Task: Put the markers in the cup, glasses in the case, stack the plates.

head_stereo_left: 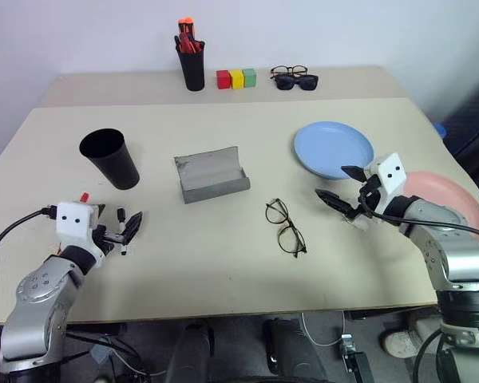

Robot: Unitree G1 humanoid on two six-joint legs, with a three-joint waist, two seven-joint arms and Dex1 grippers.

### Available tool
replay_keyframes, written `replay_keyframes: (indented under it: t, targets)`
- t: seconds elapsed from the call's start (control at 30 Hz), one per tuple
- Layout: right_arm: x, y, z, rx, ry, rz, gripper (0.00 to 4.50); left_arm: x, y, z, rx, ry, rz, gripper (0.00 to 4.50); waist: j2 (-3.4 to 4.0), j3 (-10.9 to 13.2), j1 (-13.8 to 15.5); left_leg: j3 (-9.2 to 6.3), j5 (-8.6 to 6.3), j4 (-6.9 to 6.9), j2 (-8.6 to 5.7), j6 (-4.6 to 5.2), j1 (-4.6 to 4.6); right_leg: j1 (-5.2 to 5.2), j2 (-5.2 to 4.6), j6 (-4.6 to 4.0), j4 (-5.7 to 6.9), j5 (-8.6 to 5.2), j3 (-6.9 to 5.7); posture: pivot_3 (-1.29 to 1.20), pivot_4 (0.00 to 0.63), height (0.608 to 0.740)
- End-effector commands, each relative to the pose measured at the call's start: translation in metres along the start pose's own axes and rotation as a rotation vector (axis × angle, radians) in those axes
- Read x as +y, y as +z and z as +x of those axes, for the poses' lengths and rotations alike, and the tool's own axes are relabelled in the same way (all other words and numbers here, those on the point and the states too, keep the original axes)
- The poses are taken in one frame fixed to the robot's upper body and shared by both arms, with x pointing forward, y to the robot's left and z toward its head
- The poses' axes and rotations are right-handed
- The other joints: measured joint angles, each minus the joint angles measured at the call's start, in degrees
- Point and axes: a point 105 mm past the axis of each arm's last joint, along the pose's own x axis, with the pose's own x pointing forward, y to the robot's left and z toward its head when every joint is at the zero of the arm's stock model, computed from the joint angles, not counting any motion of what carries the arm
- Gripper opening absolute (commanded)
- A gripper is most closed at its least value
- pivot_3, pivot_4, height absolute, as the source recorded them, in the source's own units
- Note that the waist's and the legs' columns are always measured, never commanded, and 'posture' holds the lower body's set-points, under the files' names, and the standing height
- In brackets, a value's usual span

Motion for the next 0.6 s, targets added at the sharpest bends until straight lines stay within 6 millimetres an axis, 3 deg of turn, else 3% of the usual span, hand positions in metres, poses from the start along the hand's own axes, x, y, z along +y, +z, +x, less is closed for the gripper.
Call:
replay_keyframes:
  t: [0.03, 0.13, 0.37, 0.6]
  targets:
    - [0.010, 0.027, 0.008, -0.076, 0.031, -0.053, 4.50, 0.000, 0.011, 0.001, -0.032, 0.011, 0.025, 4.49, 0.00, 0.0, -0.1, 0.00, 0.00, 0.00, 0.00, 0.00, 0.01, 0.00, 0.00, 0.00, 0.02, 0.00, 0.00, 0.00, 0.150, 0.740]
    - [0.024, 0.038, 0.018, -0.098, 0.092, -0.080, 4.50, 0.003, 0.014, 0.003, -0.033, 0.022, 0.021, 4.49, 0.00, 0.0, -0.1, 0.00, 0.00, 0.00, 0.00, 0.00, 0.02, 0.00, 0.01, 0.00, 0.06, 0.00, 0.00, 0.00, 0.150, 0.740]
    - [0.100, 0.059, 0.041, -0.172, 0.353, -0.151, 4.50, 0.019, 0.006, 0.012, 0.141, 0.212, 0.025, 4.49, -0.01, 0.0, 0.0, -0.04, 0.00, 0.01, 0.00, 0.00, 0.01, -0.01, 0.02, 0.22, 0.09, 0.11, -0.02, 0.00, 0.150, 0.740]
    - [0.143, 0.062, 0.048, -0.192, 0.501, -0.188, 4.50, 0.003, 0.008, 0.024, 0.265, 0.226, -0.174, 4.49, -0.10, 0.0, 0.2, -0.07, 0.00, 0.06, -0.02, -0.01, -0.02, 0.00, -0.02, 0.26, 0.10, 0.13, -0.04, 0.00, 0.150, 0.740]
